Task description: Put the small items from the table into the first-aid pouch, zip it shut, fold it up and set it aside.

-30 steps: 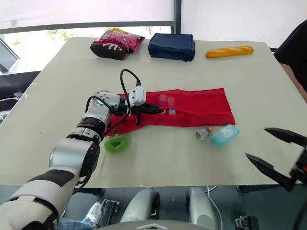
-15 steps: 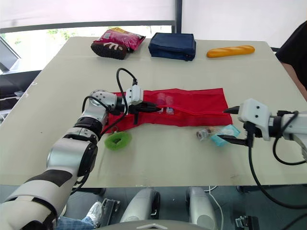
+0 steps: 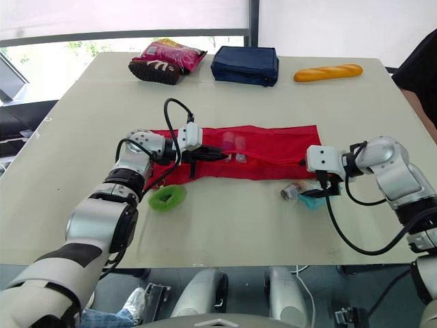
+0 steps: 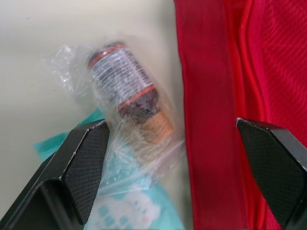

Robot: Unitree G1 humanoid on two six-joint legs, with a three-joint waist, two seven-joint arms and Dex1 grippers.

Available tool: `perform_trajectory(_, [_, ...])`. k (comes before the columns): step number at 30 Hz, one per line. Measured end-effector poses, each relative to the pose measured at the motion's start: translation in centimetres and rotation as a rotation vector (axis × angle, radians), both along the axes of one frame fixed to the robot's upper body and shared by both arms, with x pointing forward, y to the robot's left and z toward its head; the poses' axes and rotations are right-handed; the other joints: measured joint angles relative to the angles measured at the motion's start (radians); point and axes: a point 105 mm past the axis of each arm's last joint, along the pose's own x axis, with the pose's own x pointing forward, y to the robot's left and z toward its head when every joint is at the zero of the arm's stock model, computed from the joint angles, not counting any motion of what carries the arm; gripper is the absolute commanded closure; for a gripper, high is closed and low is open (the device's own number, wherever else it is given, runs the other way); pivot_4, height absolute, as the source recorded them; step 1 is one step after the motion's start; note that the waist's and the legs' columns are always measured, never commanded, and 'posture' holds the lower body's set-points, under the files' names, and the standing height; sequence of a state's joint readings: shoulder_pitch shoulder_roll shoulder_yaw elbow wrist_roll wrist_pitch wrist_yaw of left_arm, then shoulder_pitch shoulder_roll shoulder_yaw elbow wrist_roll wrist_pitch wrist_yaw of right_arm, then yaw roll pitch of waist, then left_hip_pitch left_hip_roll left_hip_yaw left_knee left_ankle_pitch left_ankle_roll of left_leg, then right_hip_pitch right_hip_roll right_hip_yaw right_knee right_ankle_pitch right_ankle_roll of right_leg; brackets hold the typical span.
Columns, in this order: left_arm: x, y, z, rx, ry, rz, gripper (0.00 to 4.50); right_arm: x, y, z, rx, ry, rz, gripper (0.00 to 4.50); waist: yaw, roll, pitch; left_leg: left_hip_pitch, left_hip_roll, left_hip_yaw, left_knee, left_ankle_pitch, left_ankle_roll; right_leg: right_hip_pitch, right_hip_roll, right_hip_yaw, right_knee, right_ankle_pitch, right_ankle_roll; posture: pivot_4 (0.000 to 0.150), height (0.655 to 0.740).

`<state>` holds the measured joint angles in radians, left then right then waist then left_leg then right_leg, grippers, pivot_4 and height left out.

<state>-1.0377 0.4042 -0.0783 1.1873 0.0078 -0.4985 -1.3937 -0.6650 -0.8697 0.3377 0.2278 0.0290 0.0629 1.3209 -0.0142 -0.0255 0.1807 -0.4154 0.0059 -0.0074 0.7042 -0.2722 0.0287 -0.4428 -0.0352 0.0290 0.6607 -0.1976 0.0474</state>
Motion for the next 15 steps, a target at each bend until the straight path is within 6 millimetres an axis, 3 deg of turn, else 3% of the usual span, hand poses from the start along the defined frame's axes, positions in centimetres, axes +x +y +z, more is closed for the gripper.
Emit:
perform_trajectory(2, [0.0, 0.0, 0.0, 0.0, 0.0, 0.0, 4.5, 0.2, 0.4, -0.3, -0.001, 0.006, 0.013, 0.07, 0.0, 0.0, 0.0, 0.0, 0.0, 0.0, 0.0, 0.0, 0.0, 0.0, 0.0, 0.0, 0.0, 0.0, 0.0, 0.15, 0.7105])
perform_trajectory(4, [0.0, 0.0, 0.0, 0.0, 0.001, 0.0, 4.5, 0.0, 0.8, -0.6, 0.0, 0.024, 0.04, 0.71, 0.0, 0.0, 0.0, 0.0, 0.0, 0.0, 0.0, 0.0, 0.0, 0.0, 0.0, 0.0, 0.0, 0.0, 0.0, 0.15, 0.7105])
perform_trajectory(11, [0.0, 0.0, -0.1, 0.0, 0.003, -0.003, 4.5, -2.1, 1.1, -1.8, -0.023, 0.144, 0.081, 3.88, 0.002, 0.0, 0.0, 0.0, 0.0, -0.001, 0.0, 0.0, 0.0, 0.0, 0.0, 0.0, 0.0, 0.0, 0.0, 0.15, 0.7105])
perform_trajectory(12, [0.0, 0.0, -0.1, 0.0, 0.003, -0.003, 4.5, -2.2, 1.1, -1.8, -0.021, 0.147, 0.078, 4.07, 0.002, 0.0, 0.0, 0.0, 0.0, -0.001, 0.0, 0.0, 0.0, 0.0, 0.0, 0.0, 0.001, 0.0, 0.0, 0.15, 0.7105])
perform_trajectory(15, [-0.1, -0.1, -0.1, 0.0, 0.004, -0.004, 4.5, -3.5, 2.1, -1.7, 0.026, 0.186, 0.05, 4.08, 0.002, 0.0, 0.0, 0.0, 0.0, -0.002, 0.0, 0.0, 0.0, 0.0, 0.0, -0.001, 0.001, 0.0, 0.0, 0.15, 0.7105])
